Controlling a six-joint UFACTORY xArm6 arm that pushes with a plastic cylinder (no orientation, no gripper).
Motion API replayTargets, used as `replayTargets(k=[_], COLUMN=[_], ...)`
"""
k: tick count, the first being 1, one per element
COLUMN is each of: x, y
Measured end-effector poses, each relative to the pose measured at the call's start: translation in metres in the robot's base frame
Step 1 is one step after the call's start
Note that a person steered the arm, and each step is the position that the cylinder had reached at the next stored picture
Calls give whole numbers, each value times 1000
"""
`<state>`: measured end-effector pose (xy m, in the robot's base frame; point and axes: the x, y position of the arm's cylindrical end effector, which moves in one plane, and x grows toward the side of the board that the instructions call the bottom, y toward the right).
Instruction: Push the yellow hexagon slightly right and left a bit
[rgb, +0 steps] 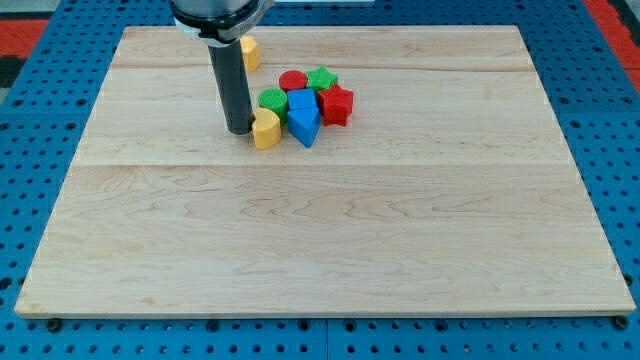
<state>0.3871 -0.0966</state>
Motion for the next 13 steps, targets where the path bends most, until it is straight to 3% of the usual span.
replayTargets(k=[1, 2, 3, 4, 5, 7, 9, 11, 12, 13], x=[-1, -3, -47, -111, -134, -163, -151, -105, -143, -140], y=[0, -61, -97, -94, -29, 15, 136, 215, 199, 253])
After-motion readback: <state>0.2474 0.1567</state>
